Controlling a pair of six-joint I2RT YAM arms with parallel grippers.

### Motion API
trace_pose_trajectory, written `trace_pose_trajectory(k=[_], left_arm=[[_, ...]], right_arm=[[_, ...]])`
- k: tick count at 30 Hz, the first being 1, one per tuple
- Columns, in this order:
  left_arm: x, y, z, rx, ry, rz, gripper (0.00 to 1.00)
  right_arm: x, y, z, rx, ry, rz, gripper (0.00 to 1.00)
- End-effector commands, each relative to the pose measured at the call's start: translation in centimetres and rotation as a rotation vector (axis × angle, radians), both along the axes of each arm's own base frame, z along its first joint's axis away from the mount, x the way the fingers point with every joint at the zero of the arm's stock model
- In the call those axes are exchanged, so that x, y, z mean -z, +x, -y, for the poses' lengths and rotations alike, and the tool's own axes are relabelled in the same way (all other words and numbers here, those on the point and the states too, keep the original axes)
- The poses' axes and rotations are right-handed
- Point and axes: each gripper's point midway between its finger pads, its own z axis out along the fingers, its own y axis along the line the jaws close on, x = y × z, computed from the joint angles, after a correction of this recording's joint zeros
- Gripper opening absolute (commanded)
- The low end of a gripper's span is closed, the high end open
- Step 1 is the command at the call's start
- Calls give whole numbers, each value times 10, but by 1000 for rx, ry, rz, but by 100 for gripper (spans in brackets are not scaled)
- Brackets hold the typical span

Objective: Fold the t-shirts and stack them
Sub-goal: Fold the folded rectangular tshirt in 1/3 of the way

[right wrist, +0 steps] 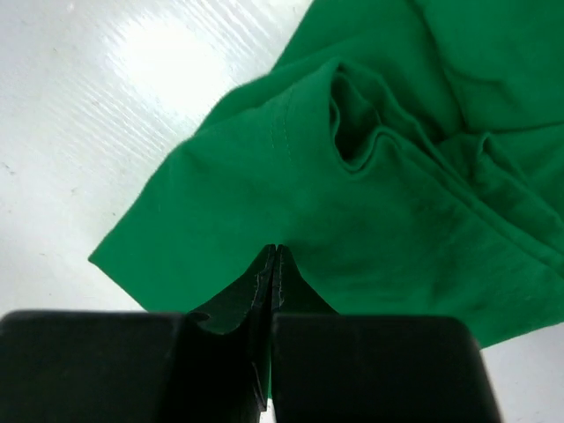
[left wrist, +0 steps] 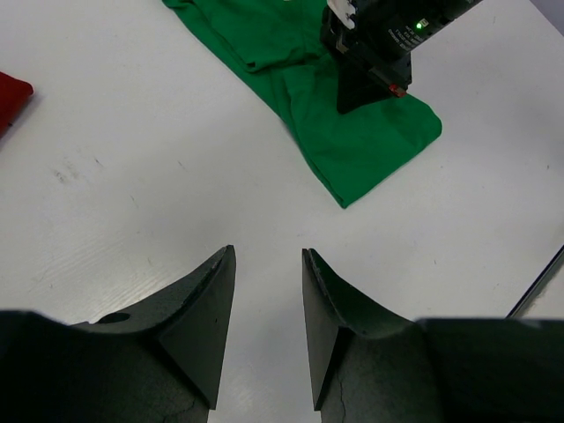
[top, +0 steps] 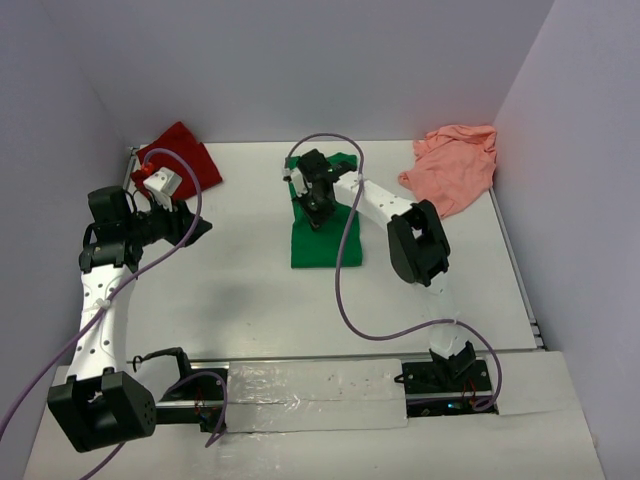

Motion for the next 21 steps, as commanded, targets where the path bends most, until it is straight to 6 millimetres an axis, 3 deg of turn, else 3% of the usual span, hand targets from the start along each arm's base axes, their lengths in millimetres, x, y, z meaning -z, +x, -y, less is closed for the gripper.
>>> trace_pose_trajectory(k=[1,7,13,20,21], left_arm=[[-7,-2,3,32,-4,33,45],[-5,-1,2,28,1,42,45],[1,5,-1,9,3,31,45],[7,7,-2,7,7,17,45],[7,8,-2,8,7,18,45]], right_arm=[[-26,-5,9,11,-5,26,0],[-13,0,5,10,37,90,0],[-41,32,-15,41,153,337,0],[-69,58,-25,52,171,467,0],[-66,60,-25,52,167,463,0]])
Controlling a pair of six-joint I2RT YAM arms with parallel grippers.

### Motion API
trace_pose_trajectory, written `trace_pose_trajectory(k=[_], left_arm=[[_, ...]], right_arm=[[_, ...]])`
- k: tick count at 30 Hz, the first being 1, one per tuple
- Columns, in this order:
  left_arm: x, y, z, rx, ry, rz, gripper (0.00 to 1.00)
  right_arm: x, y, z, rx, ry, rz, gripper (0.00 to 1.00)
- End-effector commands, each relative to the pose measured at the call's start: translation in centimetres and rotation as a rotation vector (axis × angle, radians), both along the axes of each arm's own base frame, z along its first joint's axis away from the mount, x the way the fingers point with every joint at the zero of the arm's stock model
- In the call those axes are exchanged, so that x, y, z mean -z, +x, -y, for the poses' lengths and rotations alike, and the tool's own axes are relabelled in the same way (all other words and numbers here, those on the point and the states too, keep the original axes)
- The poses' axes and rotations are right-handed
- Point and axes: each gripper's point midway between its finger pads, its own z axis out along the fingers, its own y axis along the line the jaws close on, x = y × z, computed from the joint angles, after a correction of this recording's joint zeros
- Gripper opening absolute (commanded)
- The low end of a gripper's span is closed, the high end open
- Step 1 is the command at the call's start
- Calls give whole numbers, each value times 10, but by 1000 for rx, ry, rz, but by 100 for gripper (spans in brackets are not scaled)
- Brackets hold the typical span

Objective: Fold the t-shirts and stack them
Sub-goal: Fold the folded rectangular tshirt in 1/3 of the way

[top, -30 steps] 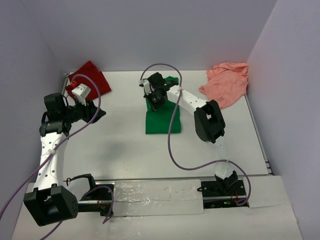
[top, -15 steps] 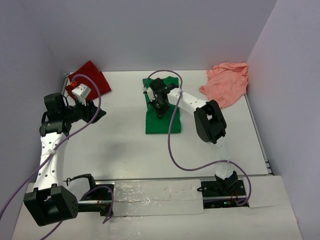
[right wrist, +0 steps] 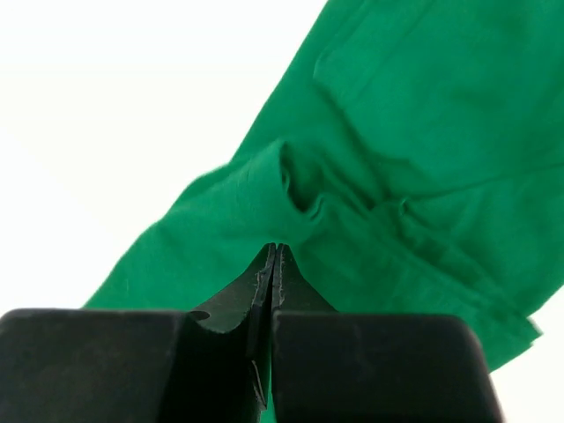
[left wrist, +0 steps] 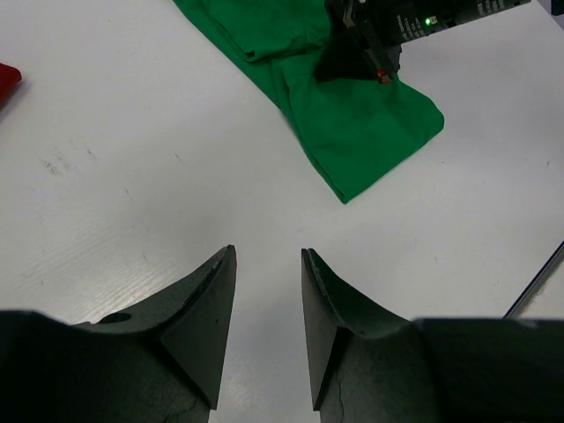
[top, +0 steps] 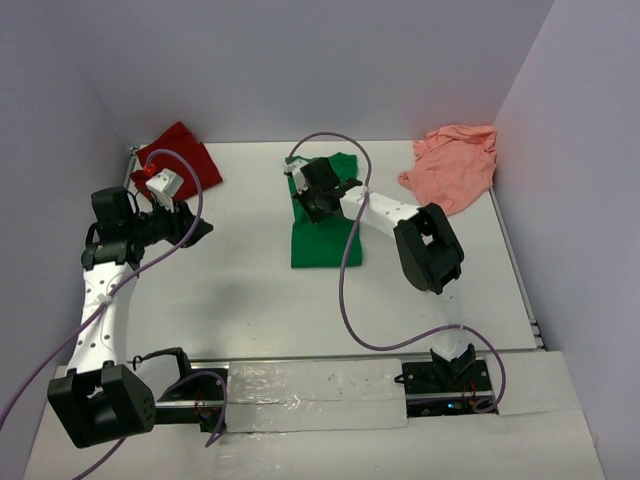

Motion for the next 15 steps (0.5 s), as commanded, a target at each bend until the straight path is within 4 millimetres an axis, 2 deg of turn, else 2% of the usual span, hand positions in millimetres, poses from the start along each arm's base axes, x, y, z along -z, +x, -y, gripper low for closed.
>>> trace_pose_trajectory(k=[1,6,9,10,11,13,15], left_arm=[[-4,6,-2,3,13,42,45],[-3,5,-2,5,15,39,45],[-2,6,-3,4,19,37,44],[-2,6,-3,4,18,34,44],[0,6,-3,5,19,30,44],[0,7,-3,5,18,29,44],[1,8,-4,5,21,30,44]], right_arm=[[-69,33,-18,13,87,190,0],[-65,37,-19,26,94,196,0],[-56,37,-20,35,94,180,0],[-60,39,-24,39,104,177,0],[-42,35,-21,47,80,111,0],[-40,34,-28,39,89,74,0],[-31,29,-29,32,84,41,0]])
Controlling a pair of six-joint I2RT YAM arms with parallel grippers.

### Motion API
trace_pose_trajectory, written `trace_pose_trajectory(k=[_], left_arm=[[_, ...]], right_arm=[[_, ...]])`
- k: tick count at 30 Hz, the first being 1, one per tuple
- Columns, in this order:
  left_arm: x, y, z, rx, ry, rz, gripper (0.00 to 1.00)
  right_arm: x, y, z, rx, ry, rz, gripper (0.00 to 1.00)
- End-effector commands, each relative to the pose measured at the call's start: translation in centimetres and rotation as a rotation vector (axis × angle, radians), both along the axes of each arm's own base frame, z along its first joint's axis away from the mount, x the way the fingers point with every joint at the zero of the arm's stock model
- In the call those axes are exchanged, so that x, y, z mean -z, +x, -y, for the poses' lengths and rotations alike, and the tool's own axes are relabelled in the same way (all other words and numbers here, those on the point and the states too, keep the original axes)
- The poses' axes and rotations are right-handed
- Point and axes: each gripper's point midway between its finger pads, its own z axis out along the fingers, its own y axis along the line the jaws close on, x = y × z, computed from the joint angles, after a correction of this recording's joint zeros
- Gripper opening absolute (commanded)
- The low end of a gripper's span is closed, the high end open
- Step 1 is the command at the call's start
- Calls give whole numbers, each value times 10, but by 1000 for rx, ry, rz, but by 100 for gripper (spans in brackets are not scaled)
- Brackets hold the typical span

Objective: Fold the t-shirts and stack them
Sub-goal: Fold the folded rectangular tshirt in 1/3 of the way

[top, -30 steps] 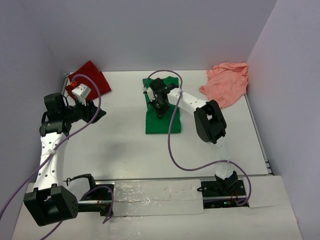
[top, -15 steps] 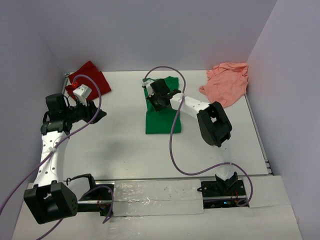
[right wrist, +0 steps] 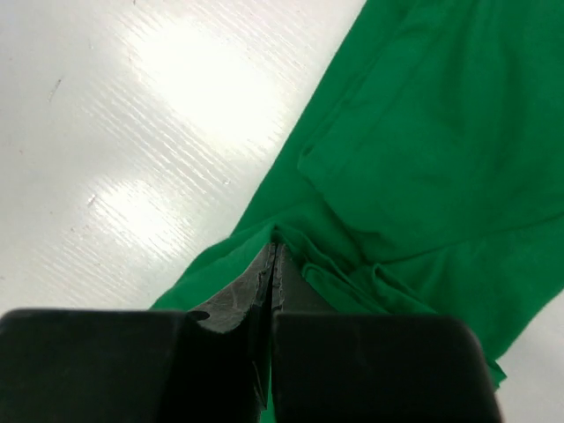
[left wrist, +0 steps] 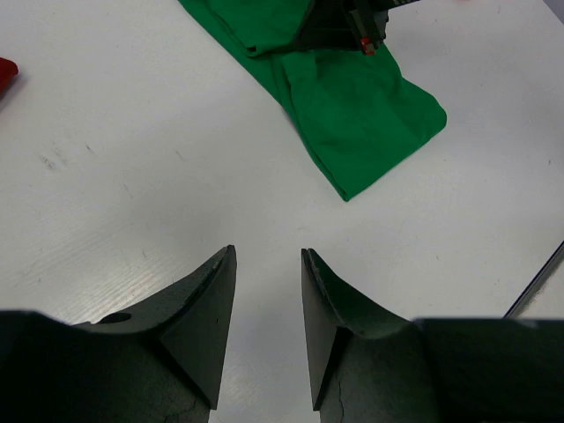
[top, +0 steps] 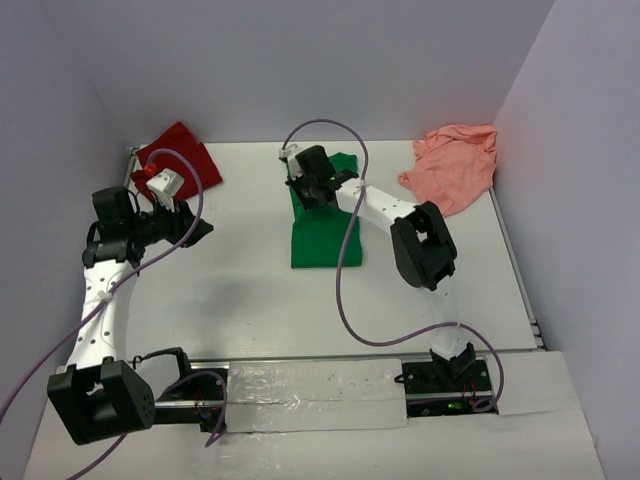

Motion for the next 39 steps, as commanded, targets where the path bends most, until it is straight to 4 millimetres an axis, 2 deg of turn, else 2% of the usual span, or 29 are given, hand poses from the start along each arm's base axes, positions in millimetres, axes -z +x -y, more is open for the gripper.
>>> trace_pose_trajectory(k=[1,7,8,10,11,12,14,15,18,19,20,24,28,29,34,39], left_arm=[[-3,6,-3,6,18,39,44],[-2,6,-2,9,16,38,44],[-2,6,-2,8,18,40,44],[-2,6,-2,8,18,40,44],[-2,5,-2,6,18,40,44],[-3,5,-2,8,16,40,44],[-5,4,-2,8,16,45,44],[-5,4,-2,9,15,45,45],[-6,3,-2,7,15,50,45],[-6,3,-2,6,18,53,45],[-7,2,-2,6,18,55,45],[-7,1,-1,8,16,55,45],[-8,2,-1,9,15,56,45],[-8,2,-1,9,15,56,45],[-5,3,-2,6,18,51,45],[-2,4,-3,4,20,41,45]], right_arm=[[3,-5,-6,1,17,-43,0],[1,1,-6,29,40,7,0],[-15,12,-4,65,56,73,0],[-25,16,3,97,54,122,0],[-37,21,7,115,64,156,0],[-55,20,6,115,84,184,0],[-66,15,9,107,82,183,0],[-78,14,8,104,97,191,0],[-82,4,10,84,89,149,0],[-79,-1,11,76,80,135,0],[-84,-5,12,76,89,138,0],[-76,-21,18,60,77,99,0],[-55,-36,15,35,62,-2,0],[-45,-40,16,32,45,-39,0],[-23,-43,14,29,28,-90,0],[-9,-45,8,26,22,-148,0]])
